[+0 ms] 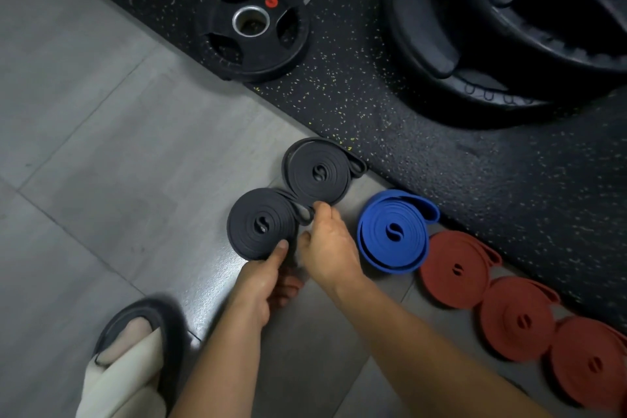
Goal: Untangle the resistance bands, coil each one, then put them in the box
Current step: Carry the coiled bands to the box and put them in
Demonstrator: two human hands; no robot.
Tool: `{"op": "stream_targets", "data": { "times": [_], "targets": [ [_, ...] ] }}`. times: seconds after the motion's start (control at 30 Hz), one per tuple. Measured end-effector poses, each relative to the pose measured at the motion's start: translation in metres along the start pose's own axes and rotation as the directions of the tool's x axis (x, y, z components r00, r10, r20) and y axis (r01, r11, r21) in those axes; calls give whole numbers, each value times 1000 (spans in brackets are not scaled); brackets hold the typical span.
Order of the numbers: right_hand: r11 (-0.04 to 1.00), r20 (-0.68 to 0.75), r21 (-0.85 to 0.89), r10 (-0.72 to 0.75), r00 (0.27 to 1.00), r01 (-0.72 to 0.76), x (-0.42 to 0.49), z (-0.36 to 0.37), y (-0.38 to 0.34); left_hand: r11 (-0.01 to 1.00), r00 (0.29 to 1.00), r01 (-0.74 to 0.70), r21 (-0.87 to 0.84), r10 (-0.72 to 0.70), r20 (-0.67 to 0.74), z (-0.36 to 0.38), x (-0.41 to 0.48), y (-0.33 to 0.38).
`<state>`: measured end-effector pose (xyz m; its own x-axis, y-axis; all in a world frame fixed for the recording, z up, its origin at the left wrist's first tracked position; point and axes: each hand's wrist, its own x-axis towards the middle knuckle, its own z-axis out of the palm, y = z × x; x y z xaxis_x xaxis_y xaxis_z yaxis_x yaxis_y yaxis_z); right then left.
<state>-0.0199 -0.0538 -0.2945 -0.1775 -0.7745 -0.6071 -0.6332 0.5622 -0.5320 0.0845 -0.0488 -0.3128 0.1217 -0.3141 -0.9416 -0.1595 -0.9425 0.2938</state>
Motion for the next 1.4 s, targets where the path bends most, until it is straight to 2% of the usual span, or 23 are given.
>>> {"op": "stream_targets", "data": {
  "times": [0.23, 0.4, 0.47, 0.53, 0.63, 0.77, 0.83, 0.9, 1.0, 1.13, 1.2, 1.27, 1.33, 1.4],
  "targets": [
    [996, 2, -45, -71, 997, 71, -20, 5, 8, 997, 995, -50, 56, 45, 90, 12, -14, -4],
    [987, 35, -67, -145, 989, 147, -28, -19, 19, 970, 972, -234, 61, 231, 51, 39, -18, -8],
    [982, 42, -109, -152, 987, 156, -26, -43, 28, 937, 940, -340, 79, 339, 25, 51, -17, -8],
    [967, 65, -200, -146, 987, 156, -21, -73, 42, 860, 881, -470, 198, 469, 54, 63, -21, -9],
    [946, 34, -312, -78, 996, 84, -17, -119, 68, 679, 788, -592, 435, 601, 134, 80, -28, -9],
    [953, -62, -304, 0, 998, -19, -9, -140, 101, 484, 702, -625, 613, 691, 170, 93, -28, 2],
    [963, -76, -268, 15, 997, -35, -3, -134, 114, 445, 666, -637, 630, 729, 158, 101, -20, 12],
    [970, -54, -245, -9, 999, -5, 4, -124, 121, 436, 662, -635, 638, 733, 158, 111, -11, 21],
    [963, -58, -268, -55, 997, 37, 12, -113, 130, 361, 659, -639, 679, 713, 240, 129, 0, 23],
    [948, -133, -318, -56, 990, 11, 16, -108, 134, 361, 651, -628, 689, 729, 212, 136, 7, 26],
    [951, -150, -308, -41, 988, -7, 18, -108, 134, 364, 650, -657, 660, 717, 252, 137, 5, 28],
    [947, -150, -322, -32, 988, -19, 18, -108, 134, 282, 641, -670, 686, 685, 345, 140, -3, 23],
    [947, -159, -320, -25, 987, -28, 19, -109, 133, 124, 650, -621, 774, 633, 420, 144, -9, 14],
    [939, -165, -344, -32, 986, -27, 21, -110, 132, 54, 671, -564, 824, 611, 419, 149, -7, 10]
  ]
}}
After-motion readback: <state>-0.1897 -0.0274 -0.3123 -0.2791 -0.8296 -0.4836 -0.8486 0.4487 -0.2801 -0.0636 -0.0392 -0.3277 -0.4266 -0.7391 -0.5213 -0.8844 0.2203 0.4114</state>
